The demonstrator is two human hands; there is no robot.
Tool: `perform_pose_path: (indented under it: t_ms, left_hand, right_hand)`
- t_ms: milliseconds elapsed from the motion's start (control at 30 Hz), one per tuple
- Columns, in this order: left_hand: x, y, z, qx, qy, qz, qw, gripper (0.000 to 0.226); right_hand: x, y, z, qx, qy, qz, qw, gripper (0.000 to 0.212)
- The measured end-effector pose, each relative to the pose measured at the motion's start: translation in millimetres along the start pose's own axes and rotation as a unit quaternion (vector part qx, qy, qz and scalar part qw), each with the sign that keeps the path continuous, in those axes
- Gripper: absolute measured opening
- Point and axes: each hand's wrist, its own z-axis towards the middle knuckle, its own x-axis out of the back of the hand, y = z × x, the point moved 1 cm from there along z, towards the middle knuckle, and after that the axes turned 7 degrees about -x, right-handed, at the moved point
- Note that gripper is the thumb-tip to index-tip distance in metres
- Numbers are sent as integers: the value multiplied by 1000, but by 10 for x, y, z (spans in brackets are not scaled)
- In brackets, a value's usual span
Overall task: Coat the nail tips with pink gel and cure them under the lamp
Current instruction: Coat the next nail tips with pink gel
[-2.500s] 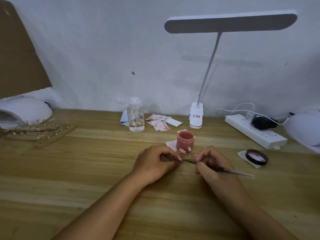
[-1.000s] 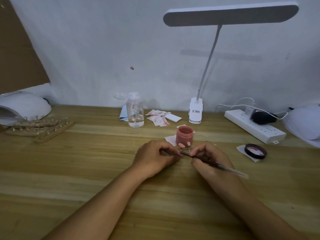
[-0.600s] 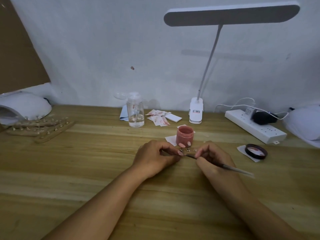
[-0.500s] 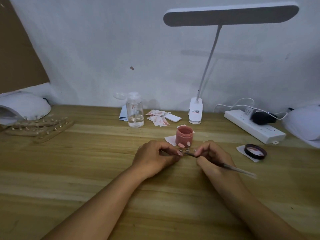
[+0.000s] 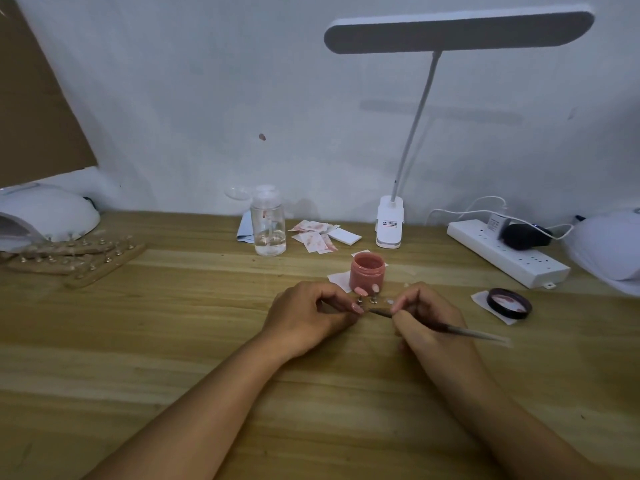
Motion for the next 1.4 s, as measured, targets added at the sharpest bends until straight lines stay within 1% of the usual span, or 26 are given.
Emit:
perform_pose_path:
  t_ms: [67, 200, 333, 467, 567, 667, 767, 1133, 1400]
  left_hand:
    - [1, -1, -1, -5, -2, 0, 1000, 14]
    - [0, -9, 3, -6, 0, 3, 1000, 13]
    - [-5, -13, 7, -2, 2, -6, 1000, 16]
    - [-9, -26, 11, -4, 10, 1, 1000, 16]
    - [-12, -25, 8, -6, 8, 0, 1000, 16]
    - [-16, -33, 11, -10, 14, 1, 1000, 17]
    - [-23, -44, 11, -13, 18, 2, 1000, 15]
    - [-27, -54, 13, -14, 18, 2, 1000, 11]
    - [-29, -28, -4, -23, 21, -3, 1000, 12]
  right_hand:
    - [-12, -25, -11, 1, 1, 12, 1000, 10]
    - [-33, -18, -13, -1, -11, 0, 1000, 9]
    - [-20, -17, -3, -9, -5, 29, 1000, 7]
    - [-27, -13, -9, -3, -18, 8, 1000, 9]
    - [-15, -8, -7, -9, -19, 31, 999, 9]
    - [-26, 0, -14, -1, -36, 6, 999, 9]
    - [-24, 10, -1, 0, -27, 24, 999, 9]
    - [-29, -12, -10, 9, -19, 23, 1000, 8]
    - [-40, -21, -19, 6, -30, 13, 999, 11]
